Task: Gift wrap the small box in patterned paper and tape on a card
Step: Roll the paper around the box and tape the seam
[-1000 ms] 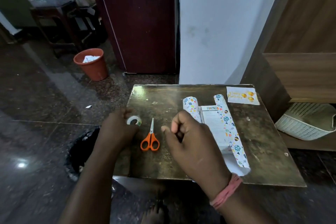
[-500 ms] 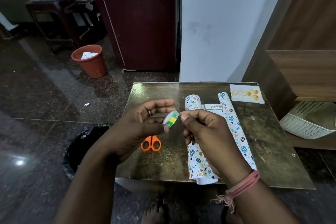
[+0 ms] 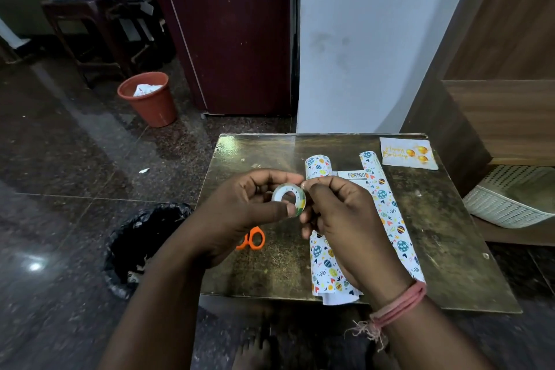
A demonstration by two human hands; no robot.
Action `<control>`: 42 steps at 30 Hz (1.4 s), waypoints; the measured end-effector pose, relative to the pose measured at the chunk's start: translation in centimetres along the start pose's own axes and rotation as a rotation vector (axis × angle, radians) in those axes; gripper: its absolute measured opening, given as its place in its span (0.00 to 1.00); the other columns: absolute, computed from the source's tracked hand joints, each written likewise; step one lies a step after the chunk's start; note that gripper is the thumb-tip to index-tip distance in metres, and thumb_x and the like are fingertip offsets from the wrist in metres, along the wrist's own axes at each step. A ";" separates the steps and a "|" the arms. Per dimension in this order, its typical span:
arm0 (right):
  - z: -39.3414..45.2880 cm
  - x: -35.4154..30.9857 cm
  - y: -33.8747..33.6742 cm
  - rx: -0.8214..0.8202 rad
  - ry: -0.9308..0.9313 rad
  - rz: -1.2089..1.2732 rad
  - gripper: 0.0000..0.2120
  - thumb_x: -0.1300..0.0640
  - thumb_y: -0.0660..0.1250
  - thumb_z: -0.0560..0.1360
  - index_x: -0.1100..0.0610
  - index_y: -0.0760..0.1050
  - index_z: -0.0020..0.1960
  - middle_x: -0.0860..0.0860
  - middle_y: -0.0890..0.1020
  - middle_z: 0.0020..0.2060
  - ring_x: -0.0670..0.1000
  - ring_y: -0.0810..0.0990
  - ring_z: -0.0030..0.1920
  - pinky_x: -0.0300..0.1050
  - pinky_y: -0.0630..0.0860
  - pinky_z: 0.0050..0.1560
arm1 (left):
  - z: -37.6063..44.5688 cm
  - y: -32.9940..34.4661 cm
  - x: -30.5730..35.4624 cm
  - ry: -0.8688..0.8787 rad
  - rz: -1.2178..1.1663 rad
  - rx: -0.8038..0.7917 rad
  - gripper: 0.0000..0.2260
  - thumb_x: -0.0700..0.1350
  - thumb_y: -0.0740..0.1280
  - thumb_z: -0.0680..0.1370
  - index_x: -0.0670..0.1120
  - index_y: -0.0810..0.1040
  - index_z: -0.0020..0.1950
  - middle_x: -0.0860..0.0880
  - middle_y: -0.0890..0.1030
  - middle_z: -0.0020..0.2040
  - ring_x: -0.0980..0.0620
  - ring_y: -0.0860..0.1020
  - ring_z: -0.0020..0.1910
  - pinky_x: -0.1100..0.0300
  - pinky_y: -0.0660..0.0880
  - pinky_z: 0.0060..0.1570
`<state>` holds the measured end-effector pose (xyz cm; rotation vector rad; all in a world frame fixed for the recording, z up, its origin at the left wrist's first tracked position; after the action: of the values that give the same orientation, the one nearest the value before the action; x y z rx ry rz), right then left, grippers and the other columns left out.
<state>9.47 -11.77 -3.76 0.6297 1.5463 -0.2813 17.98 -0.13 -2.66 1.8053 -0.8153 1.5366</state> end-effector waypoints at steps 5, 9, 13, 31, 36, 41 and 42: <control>-0.1 -0.2 0.6 -0.062 -0.012 0.005 0.05 0.60 0.68 0.80 0.61 0.82 0.47 0.56 0.79 0.30 0.56 0.75 0.29 0.51 0.73 0.35 | 0.0 -0.1 -0.5 -0.042 -0.083 -0.020 0.18 0.36 0.74 0.75 0.43 0.83 0.64 0.40 0.82 0.52 0.49 0.78 0.46 0.62 0.77 0.41; -0.3 0.0 1.1 -0.083 0.028 0.113 0.05 0.61 0.68 0.79 0.61 0.81 0.47 0.56 0.77 0.30 0.55 0.73 0.29 0.48 0.72 0.31 | -0.1 -0.2 0.0 -0.016 -0.172 0.007 0.14 0.36 0.70 0.77 0.38 0.82 0.62 0.40 0.81 0.49 0.54 0.79 0.40 0.63 0.76 0.36; -0.5 0.2 1.6 -0.129 0.081 0.175 0.07 0.63 0.65 0.81 0.62 0.79 0.46 0.56 0.77 0.30 0.53 0.71 0.29 0.44 0.71 0.29 | -0.4 0.0 -0.1 -0.049 -0.165 -0.004 0.14 0.34 0.68 0.77 0.37 0.82 0.61 0.42 0.83 0.48 0.53 0.80 0.40 0.63 0.78 0.34; -0.5 -1.0 0.7 0.078 -0.053 -0.148 0.06 0.61 0.69 0.79 0.58 0.82 0.44 0.50 0.77 0.29 0.47 0.71 0.25 0.40 0.66 0.27 | -1.9 -0.6 -2.0 -0.302 -0.205 -0.050 0.21 0.36 0.55 0.82 0.47 0.88 0.55 0.43 0.84 0.44 0.57 0.77 0.24 0.66 0.74 0.22; -0.7 -0.7 1.9 0.091 -0.028 -0.143 0.03 0.60 0.72 0.77 0.59 0.83 0.45 0.52 0.79 0.29 0.46 0.73 0.25 0.39 0.68 0.26 | -2.4 -2.2 -2.4 -0.326 -0.194 -0.025 0.21 0.37 0.55 0.83 0.47 0.88 0.56 0.42 0.84 0.45 0.57 0.76 0.25 0.67 0.72 0.22; -0.4 0.7 3.5 0.123 0.016 -0.227 0.06 0.53 0.72 0.78 0.52 0.79 0.53 0.51 0.83 0.33 0.46 0.77 0.27 0.43 0.71 0.31 | -2.9 -4.9 -2.3 -0.319 -0.253 0.103 0.20 0.38 0.55 0.81 0.48 0.88 0.56 0.48 0.81 0.42 0.60 0.69 0.24 0.70 0.64 0.20; -0.5 0.5 3.8 0.137 -0.031 -0.387 0.05 0.53 0.71 0.78 0.53 0.80 0.47 0.50 0.83 0.31 0.47 0.78 0.28 0.44 0.73 0.33 | -3.0 -5.6 -2.5 -0.320 -0.284 0.145 0.20 0.38 0.56 0.81 0.48 0.88 0.57 0.50 0.80 0.41 0.61 0.68 0.24 0.71 0.62 0.20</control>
<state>11.13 -8.30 -3.46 0.4243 1.6225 -0.6904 20.29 5.80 -5.14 2.2039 -0.5674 1.1673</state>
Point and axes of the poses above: each hand's wrist, its own z-axis towards the middle knuckle, its own y-axis out of the palm, x = y × z, the point moved 10 cm from there along z, towards the middle knuckle
